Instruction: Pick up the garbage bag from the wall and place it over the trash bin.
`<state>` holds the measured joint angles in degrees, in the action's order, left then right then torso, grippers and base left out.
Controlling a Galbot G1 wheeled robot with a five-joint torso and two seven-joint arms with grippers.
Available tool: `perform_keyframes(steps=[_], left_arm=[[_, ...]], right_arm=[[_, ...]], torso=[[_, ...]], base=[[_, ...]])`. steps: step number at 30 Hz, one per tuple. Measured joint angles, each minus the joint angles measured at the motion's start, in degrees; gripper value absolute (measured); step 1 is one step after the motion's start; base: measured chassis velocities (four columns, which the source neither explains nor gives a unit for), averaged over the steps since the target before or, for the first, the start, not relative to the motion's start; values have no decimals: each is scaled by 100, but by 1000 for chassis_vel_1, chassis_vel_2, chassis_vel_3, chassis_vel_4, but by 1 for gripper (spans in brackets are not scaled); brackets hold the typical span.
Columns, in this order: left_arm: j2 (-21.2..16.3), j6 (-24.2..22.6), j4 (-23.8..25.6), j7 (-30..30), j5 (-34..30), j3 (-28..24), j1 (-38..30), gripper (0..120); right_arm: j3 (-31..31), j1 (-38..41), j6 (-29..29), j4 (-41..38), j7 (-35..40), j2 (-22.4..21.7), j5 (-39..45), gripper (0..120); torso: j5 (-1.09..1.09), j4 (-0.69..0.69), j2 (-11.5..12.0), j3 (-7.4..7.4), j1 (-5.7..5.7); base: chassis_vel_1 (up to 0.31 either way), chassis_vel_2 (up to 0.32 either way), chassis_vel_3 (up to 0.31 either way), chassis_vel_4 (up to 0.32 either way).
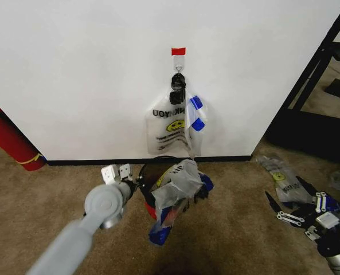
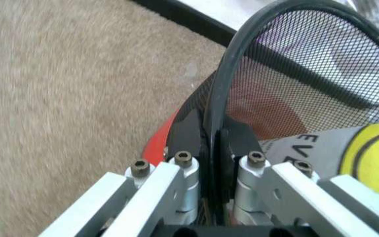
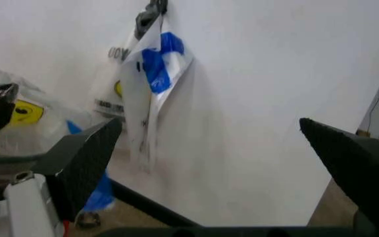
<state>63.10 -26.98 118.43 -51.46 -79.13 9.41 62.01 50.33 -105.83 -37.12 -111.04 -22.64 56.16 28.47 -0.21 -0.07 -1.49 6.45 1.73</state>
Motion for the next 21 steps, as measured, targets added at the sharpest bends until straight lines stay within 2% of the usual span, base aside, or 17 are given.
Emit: perform_keyframes(steps=[4,6,11,16,21], left_arm=[[353,378,83,20,451,69,421,3],[404,452,89,38,559,66,472,3],[723,994,25,148,1726,-85,742,3],[902,1169,-120,118,2054,-179,839,3],[991,1194,-143,54,2124,-161,908,3]], right_arm=[[-172,24,72,-12,80,-15,-135,100],[-192,20,76,-16,89,-15,-160,100],[-238,-22,78,-18,117,-7,-250,100],[-237,-64,63,-22,121,-6,-272,100],[-233,-80,59,-57,133,2,-296,100]], torso=[[-1,3,0,0,0],[-1,2,0,0,0],[-1,2,0,0,0],[-2,0,0,1,0],[-1,2,0,0,0]], base=[[0,0,0,0],[0,0,0,0],[0,0,0,0],[0,0,0,0],[0,0,0,0]])
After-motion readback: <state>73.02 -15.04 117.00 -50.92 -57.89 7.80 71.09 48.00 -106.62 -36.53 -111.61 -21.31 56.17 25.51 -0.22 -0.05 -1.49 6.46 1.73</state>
